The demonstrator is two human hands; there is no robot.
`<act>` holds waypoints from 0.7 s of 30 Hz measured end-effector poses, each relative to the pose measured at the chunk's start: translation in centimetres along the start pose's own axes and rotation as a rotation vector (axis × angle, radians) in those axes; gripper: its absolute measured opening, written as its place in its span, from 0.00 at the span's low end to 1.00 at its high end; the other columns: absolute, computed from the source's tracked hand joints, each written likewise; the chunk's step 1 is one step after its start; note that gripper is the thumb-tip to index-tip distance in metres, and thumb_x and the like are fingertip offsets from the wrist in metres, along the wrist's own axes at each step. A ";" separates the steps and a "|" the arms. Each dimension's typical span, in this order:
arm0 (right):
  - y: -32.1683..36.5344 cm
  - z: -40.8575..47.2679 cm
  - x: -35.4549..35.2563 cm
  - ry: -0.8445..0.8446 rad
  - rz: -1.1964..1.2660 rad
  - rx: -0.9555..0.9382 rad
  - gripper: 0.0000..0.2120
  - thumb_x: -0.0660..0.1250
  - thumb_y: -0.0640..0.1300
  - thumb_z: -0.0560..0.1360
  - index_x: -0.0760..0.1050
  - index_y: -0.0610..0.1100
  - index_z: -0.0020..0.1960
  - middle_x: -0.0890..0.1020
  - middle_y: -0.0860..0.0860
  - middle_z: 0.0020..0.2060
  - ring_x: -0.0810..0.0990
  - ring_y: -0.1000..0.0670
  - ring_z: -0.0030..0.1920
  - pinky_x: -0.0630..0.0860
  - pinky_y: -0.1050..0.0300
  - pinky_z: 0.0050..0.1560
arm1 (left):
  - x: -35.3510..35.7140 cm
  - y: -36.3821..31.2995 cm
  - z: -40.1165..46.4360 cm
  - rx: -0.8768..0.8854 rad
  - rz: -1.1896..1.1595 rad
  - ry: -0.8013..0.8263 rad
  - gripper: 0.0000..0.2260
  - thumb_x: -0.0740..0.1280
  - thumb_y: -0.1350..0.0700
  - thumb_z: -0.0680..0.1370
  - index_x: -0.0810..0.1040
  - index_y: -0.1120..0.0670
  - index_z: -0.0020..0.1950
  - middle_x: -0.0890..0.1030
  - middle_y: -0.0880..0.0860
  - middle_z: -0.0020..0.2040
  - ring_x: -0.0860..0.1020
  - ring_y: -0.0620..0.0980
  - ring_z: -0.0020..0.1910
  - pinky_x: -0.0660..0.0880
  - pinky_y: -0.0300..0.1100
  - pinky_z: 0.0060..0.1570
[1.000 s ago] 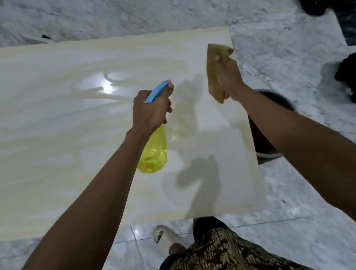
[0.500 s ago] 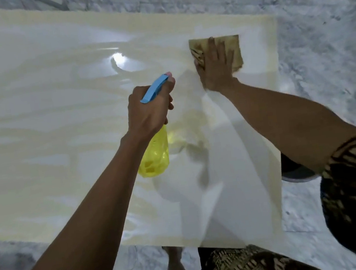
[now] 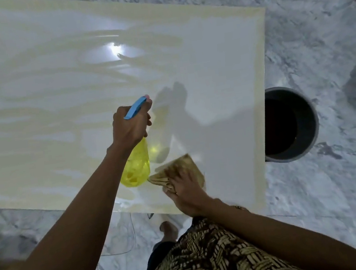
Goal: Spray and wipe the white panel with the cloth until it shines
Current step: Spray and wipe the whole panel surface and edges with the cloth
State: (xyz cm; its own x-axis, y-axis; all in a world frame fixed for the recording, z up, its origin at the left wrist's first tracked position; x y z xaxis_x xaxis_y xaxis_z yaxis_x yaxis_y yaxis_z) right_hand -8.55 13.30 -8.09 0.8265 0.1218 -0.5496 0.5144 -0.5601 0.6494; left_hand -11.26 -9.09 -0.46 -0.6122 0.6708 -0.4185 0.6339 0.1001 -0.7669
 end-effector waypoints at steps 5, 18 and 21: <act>1.5 3.1 -12.6 -0.403 0.739 0.324 0.16 0.55 0.51 0.84 0.78 0.44 0.52 0.82 0.50 0.42 0.81 0.53 0.39 0.75 0.62 0.40 | -1.9 -1.0 1.1 -0.010 0.009 -0.032 0.24 0.70 0.39 0.81 0.84 0.58 0.38 0.84 0.53 0.32 0.80 0.55 0.28 0.79 0.47 0.33; -6.1 34.7 -32.2 -0.381 -0.290 0.323 0.27 0.48 0.52 0.84 0.48 0.46 0.80 0.52 0.41 0.79 0.52 0.37 0.78 0.53 0.38 0.75 | -2.9 -5.3 7.5 0.105 -0.044 -0.086 0.21 0.69 0.41 0.82 0.84 0.56 0.39 0.84 0.56 0.35 0.80 0.52 0.29 0.78 0.45 0.29; -6.0 34.1 -26.5 -0.434 -0.371 0.338 0.26 0.45 0.53 0.84 0.43 0.52 0.80 0.43 0.46 0.80 0.39 0.39 0.79 0.38 0.36 0.76 | -3.6 -4.4 6.7 0.109 -0.034 -0.084 0.22 0.69 0.42 0.82 0.83 0.57 0.37 0.84 0.57 0.35 0.79 0.51 0.27 0.78 0.44 0.29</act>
State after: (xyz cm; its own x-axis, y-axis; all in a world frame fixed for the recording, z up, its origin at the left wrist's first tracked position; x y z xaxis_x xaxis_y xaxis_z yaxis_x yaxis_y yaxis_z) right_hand -41.33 -14.46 -15.36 0.4048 0.0543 -0.9128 0.5884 -0.7796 0.2146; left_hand -15.01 -16.86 1.16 -0.6728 0.6040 -0.4273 0.5599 0.0382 -0.8277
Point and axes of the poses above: each hand's wrist, its own z-axis towards the middle knuckle, its own x-axis out of the palm, y = z × x, the point moved 2 cm from there along z, towards the middle knuckle
